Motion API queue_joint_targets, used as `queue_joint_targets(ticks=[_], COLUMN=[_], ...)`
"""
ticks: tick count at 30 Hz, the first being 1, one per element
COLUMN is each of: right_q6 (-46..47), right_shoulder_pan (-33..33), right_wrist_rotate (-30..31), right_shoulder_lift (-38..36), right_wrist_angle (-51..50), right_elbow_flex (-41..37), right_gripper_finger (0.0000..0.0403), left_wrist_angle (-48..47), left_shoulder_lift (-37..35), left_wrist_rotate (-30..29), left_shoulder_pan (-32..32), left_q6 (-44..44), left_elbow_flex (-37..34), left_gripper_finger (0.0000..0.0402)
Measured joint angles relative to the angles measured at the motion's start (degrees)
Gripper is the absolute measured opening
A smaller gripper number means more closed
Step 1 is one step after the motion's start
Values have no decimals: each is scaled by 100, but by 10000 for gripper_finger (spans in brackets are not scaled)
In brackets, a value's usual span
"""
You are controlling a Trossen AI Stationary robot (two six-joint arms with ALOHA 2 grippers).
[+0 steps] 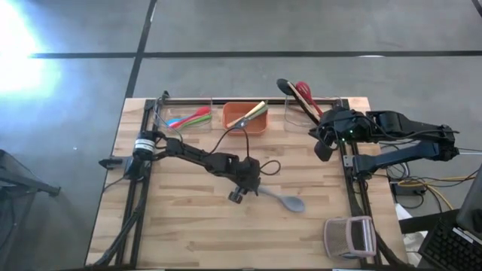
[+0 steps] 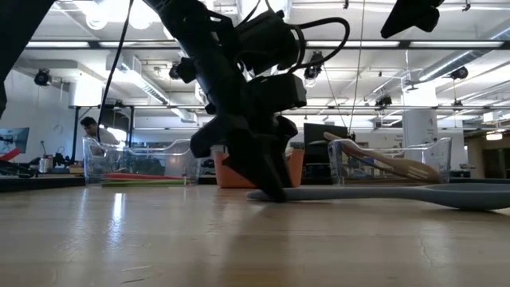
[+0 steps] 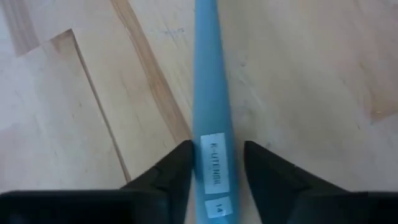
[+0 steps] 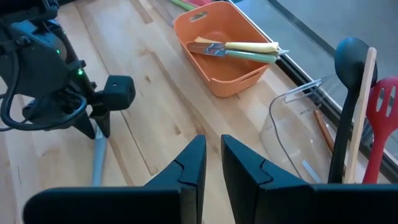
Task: Pick & Place Kitchen Items
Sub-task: Put the gray serving spoon into the right transparent bin
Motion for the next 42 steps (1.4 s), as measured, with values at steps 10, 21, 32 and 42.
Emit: queue_joint_targets(ticks=[10,21,32,42], right_q6=[-22,-20,368,404], right_shoulder_pan=[0,0,-2,-4], right_wrist_rotate=[0,-46,379,415], right_shoulder_lift=[0,-29,-488,-813], right_wrist_angle=[-20,-108,-246,-182], right_elbow_flex=[0,0,0,0], right_gripper_finger=[43,43,43,43], left_wrist_angle=[31,84,401,455], left_shoulder_lift=[4,4,-81,-85], left_wrist_rotate=[-48,-39,-211,-90], left_shoulder_pan=[7,46,62,67], left_q6=[-222,-600,-1077,-971], left_elbow_flex=[-3,-5,-18,-11], left_gripper_finger=[87,87,43,2])
